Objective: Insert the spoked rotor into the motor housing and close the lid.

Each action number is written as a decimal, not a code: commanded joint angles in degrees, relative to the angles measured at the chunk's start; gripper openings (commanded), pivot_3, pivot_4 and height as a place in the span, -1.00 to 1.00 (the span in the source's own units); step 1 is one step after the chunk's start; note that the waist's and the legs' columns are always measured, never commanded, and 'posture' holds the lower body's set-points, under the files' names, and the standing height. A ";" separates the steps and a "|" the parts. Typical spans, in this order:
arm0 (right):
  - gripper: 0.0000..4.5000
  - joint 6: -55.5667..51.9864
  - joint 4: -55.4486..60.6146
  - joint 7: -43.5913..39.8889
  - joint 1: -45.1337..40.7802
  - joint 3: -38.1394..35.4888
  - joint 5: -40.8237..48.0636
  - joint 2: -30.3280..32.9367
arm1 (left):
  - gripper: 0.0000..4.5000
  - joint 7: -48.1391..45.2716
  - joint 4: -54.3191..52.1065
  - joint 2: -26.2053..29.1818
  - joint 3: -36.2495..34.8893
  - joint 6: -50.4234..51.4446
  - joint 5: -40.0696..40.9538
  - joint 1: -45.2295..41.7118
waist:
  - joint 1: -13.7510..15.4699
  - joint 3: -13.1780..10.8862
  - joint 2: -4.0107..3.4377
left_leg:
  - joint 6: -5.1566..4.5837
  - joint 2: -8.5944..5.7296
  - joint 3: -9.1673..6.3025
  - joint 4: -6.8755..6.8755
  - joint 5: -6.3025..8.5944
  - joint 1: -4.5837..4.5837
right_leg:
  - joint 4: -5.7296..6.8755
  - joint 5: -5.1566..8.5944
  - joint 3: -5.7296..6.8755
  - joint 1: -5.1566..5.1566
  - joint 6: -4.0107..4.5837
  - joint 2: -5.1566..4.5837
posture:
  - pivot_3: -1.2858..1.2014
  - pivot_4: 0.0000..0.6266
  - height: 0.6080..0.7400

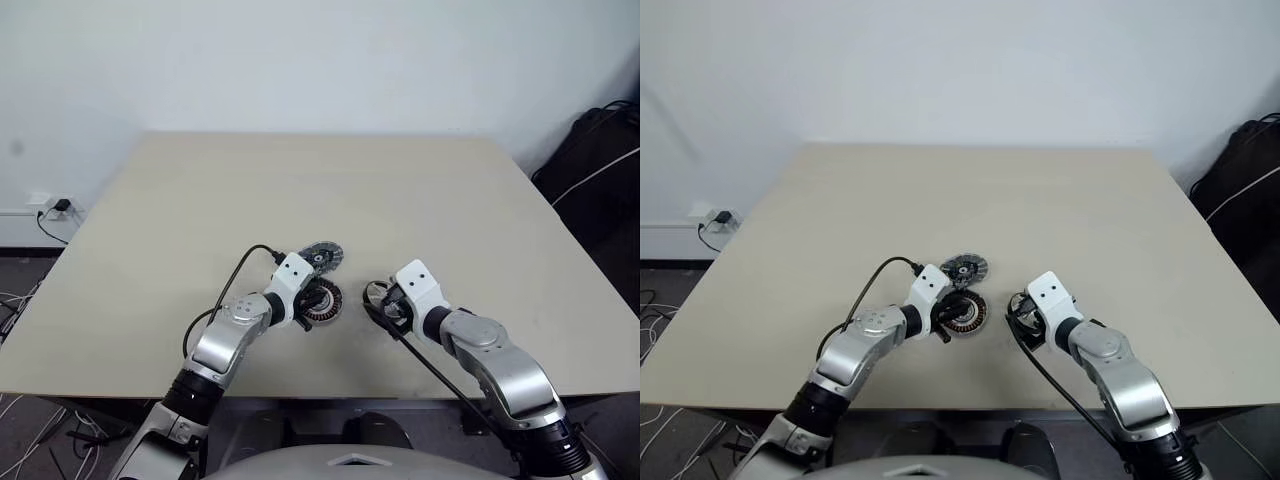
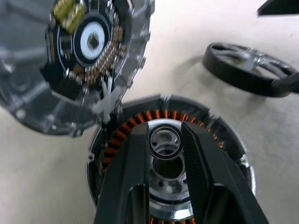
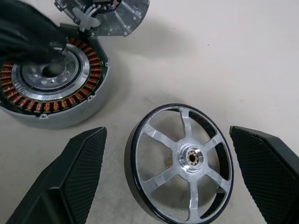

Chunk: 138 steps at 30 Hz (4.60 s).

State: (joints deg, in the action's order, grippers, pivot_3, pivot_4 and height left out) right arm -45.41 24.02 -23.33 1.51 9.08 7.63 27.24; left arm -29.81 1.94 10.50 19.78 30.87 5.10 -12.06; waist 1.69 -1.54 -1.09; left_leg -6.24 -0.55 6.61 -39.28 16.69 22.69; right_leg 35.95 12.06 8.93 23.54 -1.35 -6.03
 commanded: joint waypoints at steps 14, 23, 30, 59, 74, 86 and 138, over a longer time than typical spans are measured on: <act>1.00 0.54 2.31 0.14 -0.37 -1.39 0.08 -0.31 | 0.31 -0.18 -2.62 -0.31 -1.07 -1.00 0.46 0.17 | -0.01 0.00 0.00 | -0.01 0.00 0.00 -0.01 0.01 0.00 | 0.00 0.01 -0.01 0.00 0.02 -0.01 | 0.03 -1.00 1.00; 1.00 0.67 2.40 -0.37 -1.14 -0.56 0.19 -0.66 | -0.54 -0.01 -9.81 0.53 -3.30 -0.60 2.21 4.46 | -0.05 0.00 -0.01 | -0.02 0.00 0.00 -0.01 0.01 0.00 | 0.00 0.02 -0.02 0.01 0.05 -0.01 | 0.03 -1.00 1.00; 0.58 -0.96 1.44 0.14 -4.41 3.51 -0.20 -3.93 | -1.00 1.51 -14.68 1.65 -7.98 -1.46 4.53 10.85 | -0.31 0.01 -0.03 | -0.02 0.02 0.00 -0.01 0.01 -0.01 | 0.02 0.03 -0.02 0.03 0.05 0.00 | 0.03 -1.00 1.00; -0.97 -5.65 -11.11 0.82 -16.68 16.00 -5.20 -11.06 | -1.00 3.96 -17.83 5.06 -6.45 -13.97 0.96 21.06 | -0.86 -0.04 -0.11 | 0.03 -0.01 0.05 0.04 -0.01 0.00 | 0.01 0.03 -0.02 0.06 0.05 0.02 | 0.03 -1.00 1.00; -0.97 -3.07 -12.98 0.44 -17.36 16.29 -5.67 -12.34 | -1.00 4.04 -17.68 5.22 -6.58 -13.57 1.07 20.96 | -0.99 -0.06 -0.13 | 0.08 -0.01 0.05 0.08 -0.03 -0.01 | 0.01 0.03 -0.03 0.08 0.05 0.04 | 0.03 -1.00 1.00; -0.97 -0.41 -13.54 0.23 -18.12 15.52 -5.57 -13.52 | -1.00 4.44 -17.20 5.00 -6.18 -13.02 0.83 20.73 | -0.99 -0.07 -0.16 | 0.11 0.00 0.06 0.10 -0.05 0.00 | 0.02 0.04 -0.05 0.09 0.06 0.07 | 0.03 -1.00 1.00; -0.97 0.34 -17.79 -4.71 -19.85 16.53 -5.33 -11.99 | -1.00 4.77 -16.69 4.56 -6.07 -12.35 0.41 20.30 | -0.93 -0.10 -0.19 | 0.10 0.01 0.05 0.12 -0.04 0.00 | 0.01 0.04 -0.05 0.11 0.07 0.05 | 0.03 -1.00 1.00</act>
State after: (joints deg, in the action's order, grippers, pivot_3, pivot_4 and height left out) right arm -46.40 5.59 -27.64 -16.92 26.44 2.61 15.31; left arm -25.05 -13.64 15.35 13.83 18.61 5.28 9.01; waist 0.76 -1.64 -1.28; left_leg -6.14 -0.54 6.67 -39.16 16.65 22.69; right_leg 35.97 12.10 8.89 23.66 -1.28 -5.98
